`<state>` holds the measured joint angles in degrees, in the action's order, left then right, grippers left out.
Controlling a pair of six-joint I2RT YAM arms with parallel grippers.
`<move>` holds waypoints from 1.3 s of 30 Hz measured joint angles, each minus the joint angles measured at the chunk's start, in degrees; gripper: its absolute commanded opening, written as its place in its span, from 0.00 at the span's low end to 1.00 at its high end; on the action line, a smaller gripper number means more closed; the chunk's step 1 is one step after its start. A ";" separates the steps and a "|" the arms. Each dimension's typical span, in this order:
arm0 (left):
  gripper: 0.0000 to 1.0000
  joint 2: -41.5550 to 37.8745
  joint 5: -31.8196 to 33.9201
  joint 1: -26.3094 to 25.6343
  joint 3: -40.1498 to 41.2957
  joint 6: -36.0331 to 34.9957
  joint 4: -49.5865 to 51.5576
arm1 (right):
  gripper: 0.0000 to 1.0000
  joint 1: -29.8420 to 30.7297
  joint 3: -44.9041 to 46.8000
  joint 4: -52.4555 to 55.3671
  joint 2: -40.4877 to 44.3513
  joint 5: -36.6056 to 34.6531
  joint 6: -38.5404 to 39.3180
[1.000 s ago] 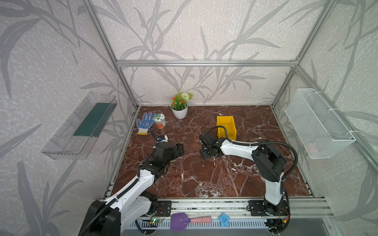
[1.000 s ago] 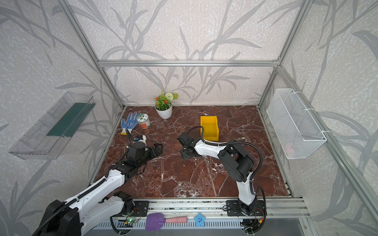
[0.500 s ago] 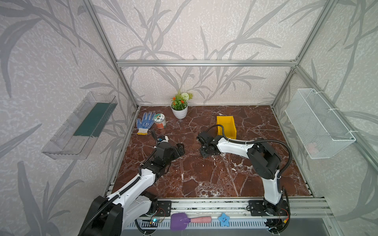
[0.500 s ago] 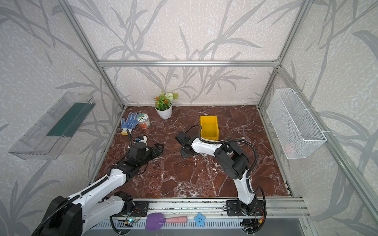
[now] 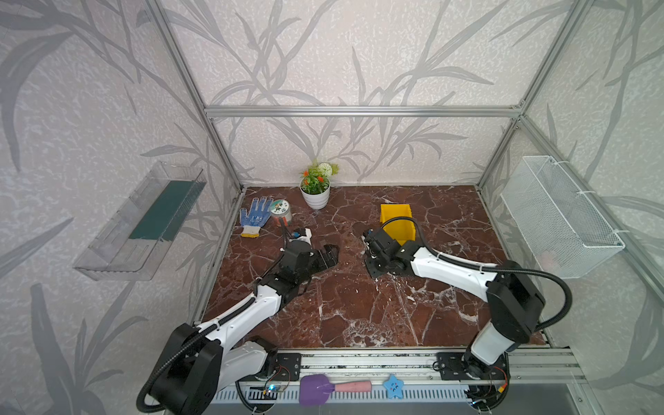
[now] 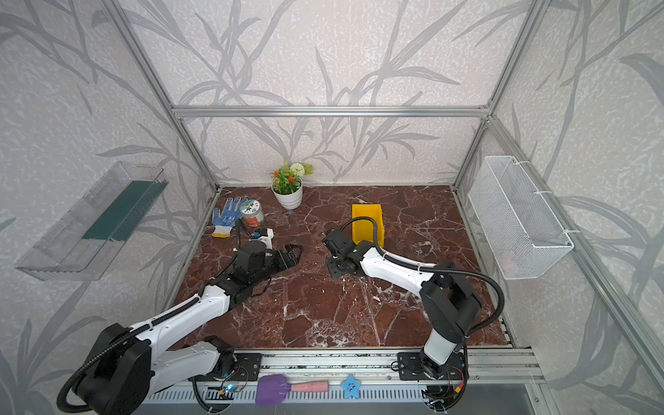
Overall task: Put the screwdriver in the bin
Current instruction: Pick up the screwdriver from the center of the table, then place the screwdriver into the bin.
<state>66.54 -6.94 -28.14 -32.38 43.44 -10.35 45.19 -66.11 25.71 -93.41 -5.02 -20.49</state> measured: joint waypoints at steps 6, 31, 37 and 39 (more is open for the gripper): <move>0.99 5.16 1.05 -6.14 -7.26 -2.12 -2.43 | 0.00 -10.71 4.09 -3.76 8.09 8.22 -4.39; 0.99 14.27 2.38 -11.56 -15.45 -5.70 -3.87 | 0.02 -26.93 3.15 -20.00 -9.70 25.38 -33.24; 0.99 13.46 2.78 -11.56 -15.02 -6.38 -3.89 | 0.05 -26.93 1.14 -20.74 -11.30 23.15 -37.18; 0.99 13.33 2.82 -11.56 -15.02 -6.45 -3.89 | 0.06 -26.93 -0.24 -21.00 -11.85 22.38 -37.90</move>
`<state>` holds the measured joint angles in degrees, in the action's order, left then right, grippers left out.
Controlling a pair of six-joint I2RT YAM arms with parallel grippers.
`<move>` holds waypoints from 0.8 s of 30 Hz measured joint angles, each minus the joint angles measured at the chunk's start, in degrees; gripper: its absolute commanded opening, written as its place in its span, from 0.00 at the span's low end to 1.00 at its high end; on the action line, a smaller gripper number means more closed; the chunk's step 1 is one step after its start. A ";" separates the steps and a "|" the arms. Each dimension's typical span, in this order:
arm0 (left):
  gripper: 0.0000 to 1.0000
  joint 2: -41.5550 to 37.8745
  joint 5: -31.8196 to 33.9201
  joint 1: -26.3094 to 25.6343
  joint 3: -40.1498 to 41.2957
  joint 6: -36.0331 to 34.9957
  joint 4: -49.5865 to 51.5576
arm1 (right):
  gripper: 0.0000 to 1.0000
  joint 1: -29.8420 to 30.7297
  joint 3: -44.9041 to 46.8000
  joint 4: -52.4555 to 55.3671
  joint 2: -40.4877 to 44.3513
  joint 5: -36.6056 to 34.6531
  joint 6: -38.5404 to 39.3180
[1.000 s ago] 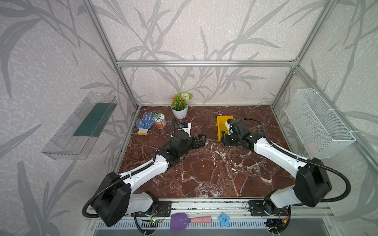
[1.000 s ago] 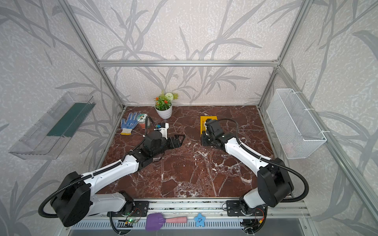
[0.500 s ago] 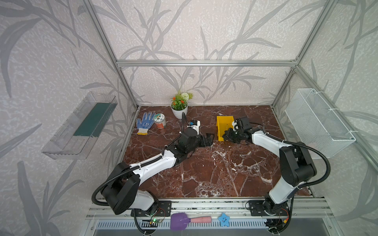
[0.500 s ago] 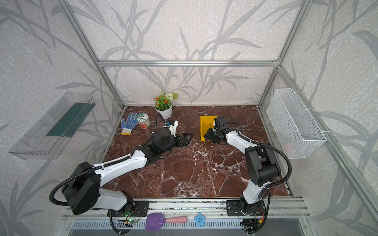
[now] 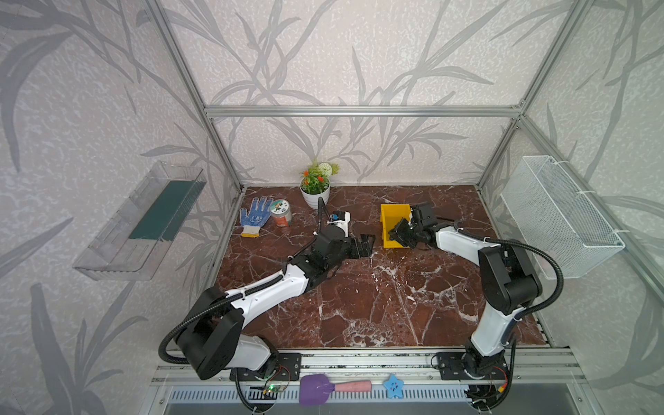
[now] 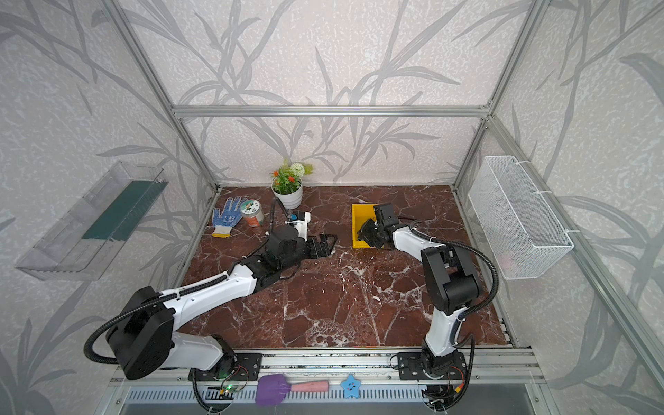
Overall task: Put the screwdriver in the bin
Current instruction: Place the screwdriver into the bin.
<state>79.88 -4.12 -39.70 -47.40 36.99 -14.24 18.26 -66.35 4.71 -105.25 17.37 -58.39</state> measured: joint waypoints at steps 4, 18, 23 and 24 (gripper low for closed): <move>0.99 -0.31 0.07 0.00 0.39 -0.09 0.02 | 0.07 0.00 -0.79 -0.42 -0.44 -2.01 -1.20; 0.99 -1.40 1.51 0.00 0.74 -1.49 0.28 | 0.23 0.00 -2.05 -0.74 -3.61 -4.31 -3.13; 0.99 -1.40 1.49 0.00 0.74 -1.42 0.59 | 0.35 -0.02 -2.05 -0.81 -3.61 -4.42 -3.04; 0.99 -1.40 1.51 0.00 0.74 -1.42 0.59 | 0.38 -0.02 -2.05 -0.85 -3.61 -4.39 -3.04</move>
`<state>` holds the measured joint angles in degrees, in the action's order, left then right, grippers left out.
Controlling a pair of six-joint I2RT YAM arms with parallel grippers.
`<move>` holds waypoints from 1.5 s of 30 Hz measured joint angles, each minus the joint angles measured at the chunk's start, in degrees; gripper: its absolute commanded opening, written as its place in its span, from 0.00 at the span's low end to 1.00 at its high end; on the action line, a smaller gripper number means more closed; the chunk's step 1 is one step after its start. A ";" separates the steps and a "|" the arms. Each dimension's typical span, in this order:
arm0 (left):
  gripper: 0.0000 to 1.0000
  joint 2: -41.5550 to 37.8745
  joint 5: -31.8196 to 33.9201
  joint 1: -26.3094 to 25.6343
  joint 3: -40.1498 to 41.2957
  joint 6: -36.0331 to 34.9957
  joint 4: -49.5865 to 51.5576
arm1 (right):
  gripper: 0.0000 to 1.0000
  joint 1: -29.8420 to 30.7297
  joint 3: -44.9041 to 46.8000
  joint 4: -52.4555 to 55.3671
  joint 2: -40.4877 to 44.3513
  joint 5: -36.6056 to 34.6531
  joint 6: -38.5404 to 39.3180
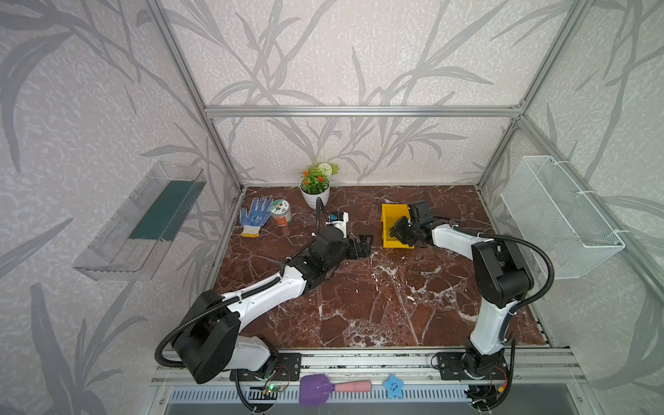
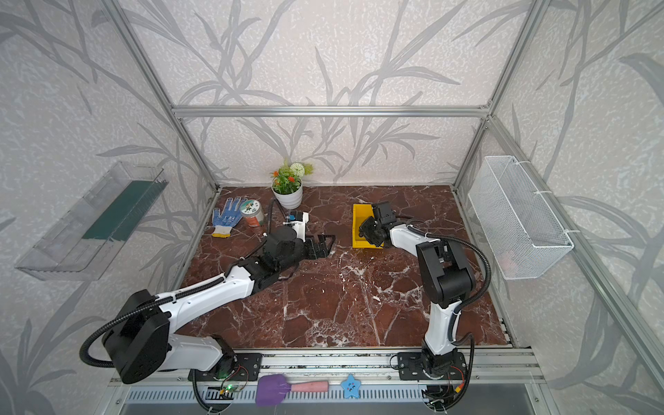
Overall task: Put the screwdriver in the bin
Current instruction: Place the screwdriver into the bin, then reset both arms
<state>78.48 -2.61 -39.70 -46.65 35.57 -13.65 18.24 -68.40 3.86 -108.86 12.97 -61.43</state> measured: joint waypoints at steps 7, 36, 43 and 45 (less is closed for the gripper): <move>0.99 0.00 0.00 0.00 0.00 -0.04 0.55 | 0.47 -0.09 -0.07 -0.57 0.00 0.59 0.63; 0.99 -14.25 27.56 21.16 6.99 -12.81 1.95 | 0.99 -0.81 23.78 -4.72 40.30 -23.67 32.96; 0.99 -10.38 38.40 26.05 10.99 -20.26 -1.64 | 0.99 -2.58 32.00 -9.27 41.42 -37.16 42.88; 0.99 -7.91 41.51 26.97 10.99 -22.32 -2.69 | 0.99 -2.60 33.42 -10.75 41.44 -40.02 44.63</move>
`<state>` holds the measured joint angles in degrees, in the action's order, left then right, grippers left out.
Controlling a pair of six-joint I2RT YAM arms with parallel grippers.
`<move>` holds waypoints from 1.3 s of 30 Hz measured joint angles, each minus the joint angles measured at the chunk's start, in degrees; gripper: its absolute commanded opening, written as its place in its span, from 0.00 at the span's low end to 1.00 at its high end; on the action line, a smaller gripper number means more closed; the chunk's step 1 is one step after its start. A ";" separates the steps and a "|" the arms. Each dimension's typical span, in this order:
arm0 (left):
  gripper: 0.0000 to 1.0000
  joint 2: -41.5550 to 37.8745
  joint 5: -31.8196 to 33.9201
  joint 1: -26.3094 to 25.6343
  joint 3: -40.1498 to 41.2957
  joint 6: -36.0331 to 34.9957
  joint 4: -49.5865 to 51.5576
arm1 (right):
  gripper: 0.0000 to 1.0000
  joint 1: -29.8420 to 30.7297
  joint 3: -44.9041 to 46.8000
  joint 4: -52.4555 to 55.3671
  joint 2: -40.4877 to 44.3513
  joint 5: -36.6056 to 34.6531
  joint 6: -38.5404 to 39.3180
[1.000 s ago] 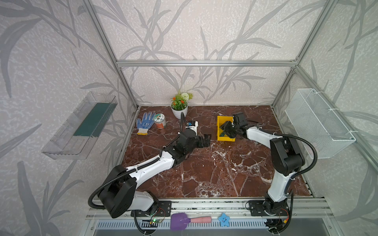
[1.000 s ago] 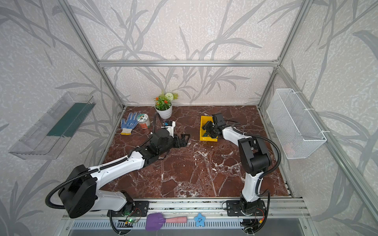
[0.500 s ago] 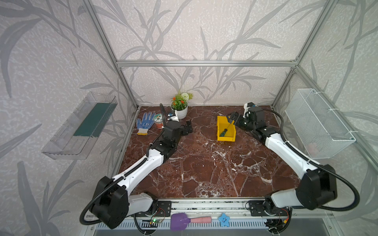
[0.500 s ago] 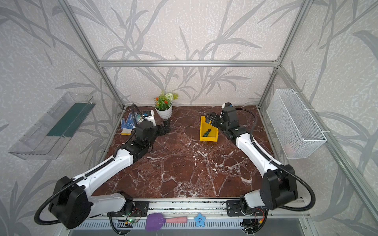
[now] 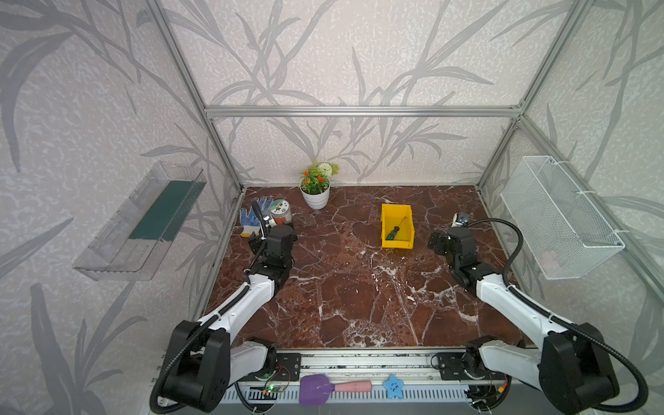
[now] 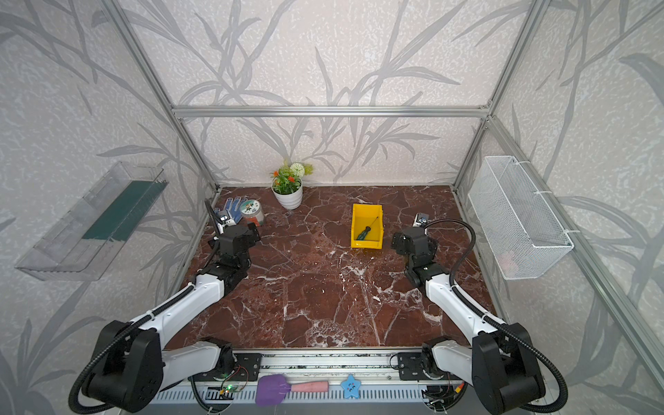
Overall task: Put the screwdriver in the bin
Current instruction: Reset both arms
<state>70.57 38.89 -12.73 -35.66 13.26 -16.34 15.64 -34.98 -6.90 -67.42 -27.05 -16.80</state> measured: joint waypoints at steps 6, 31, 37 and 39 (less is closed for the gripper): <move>0.99 9.53 9.05 1.57 0.07 -3.89 -3.50 | 0.99 0.00 6.27 -5.01 0.20 -6.38 3.23; 0.99 18.71 1.51 6.16 10.56 -9.38 -27.58 | 0.99 0.00 14.49 -18.12 -0.74 -12.94 8.46; 0.99 17.49 -3.91 6.14 19.34 -10.99 -40.04 | 0.99 0.00 16.96 -22.38 -0.57 -10.88 11.85; 0.99 17.49 -4.70 6.14 19.65 -11.23 -42.29 | 0.99 0.00 17.18 -24.15 -1.09 -9.90 13.27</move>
<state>88.05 34.20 -6.59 -16.01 2.02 -58.63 15.64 -17.80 -31.05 -68.51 -36.95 -3.53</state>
